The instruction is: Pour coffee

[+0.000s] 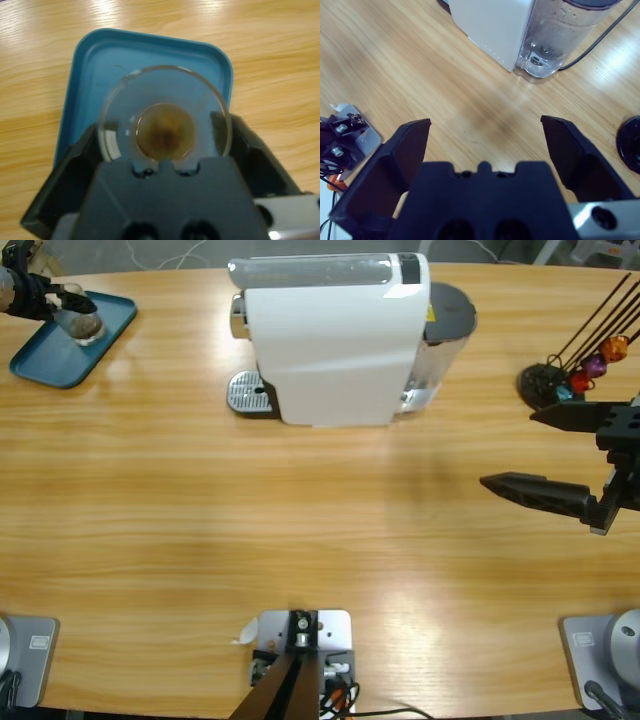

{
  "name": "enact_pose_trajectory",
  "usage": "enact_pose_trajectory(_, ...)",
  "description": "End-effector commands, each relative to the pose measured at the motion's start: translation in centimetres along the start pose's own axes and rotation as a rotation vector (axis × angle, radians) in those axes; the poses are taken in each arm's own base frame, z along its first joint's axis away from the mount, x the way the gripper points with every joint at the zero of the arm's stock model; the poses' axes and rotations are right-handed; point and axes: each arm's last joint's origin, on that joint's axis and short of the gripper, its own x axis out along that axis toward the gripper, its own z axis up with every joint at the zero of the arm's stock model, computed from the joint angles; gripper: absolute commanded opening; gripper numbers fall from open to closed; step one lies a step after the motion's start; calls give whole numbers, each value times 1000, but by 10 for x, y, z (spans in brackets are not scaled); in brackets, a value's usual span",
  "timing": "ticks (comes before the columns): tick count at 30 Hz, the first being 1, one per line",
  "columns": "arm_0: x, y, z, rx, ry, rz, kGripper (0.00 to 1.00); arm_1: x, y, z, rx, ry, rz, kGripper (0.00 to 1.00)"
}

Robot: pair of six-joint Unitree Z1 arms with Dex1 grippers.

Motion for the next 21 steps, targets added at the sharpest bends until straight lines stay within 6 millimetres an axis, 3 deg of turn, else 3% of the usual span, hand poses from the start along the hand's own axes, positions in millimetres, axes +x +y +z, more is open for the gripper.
enact_pose_trajectory(1, -65, -16, -13, 6, -61, -56, 991, -3, -2, -12, -9, 10, -39, 1000)
enact_pose_trajectory(5, -138, -87, -36, 130, -136, -188, 991, -11, -4, -17, -8, -29, -69, 1000)
enact_pose_trajectory(8, -200, -139, -74, 219, -182, -333, 1000, -14, -5, -21, -5, -55, -84, 1000)
enact_pose_trajectory(10, -235, -158, -100, 289, -183, -418, 1000, -16, -6, -24, -4, -67, -95, 1000)
enact_pose_trajectory(14, -274, -159, -138, 372, -95, -534, 1000, -18, -6, -27, -3, -85, -100, 1000)
enact_pose_trajectory(21, -280, -149, -169, 382, -4, -555, 1000, -23, -8, -36, 15, -131, -119, 1000)
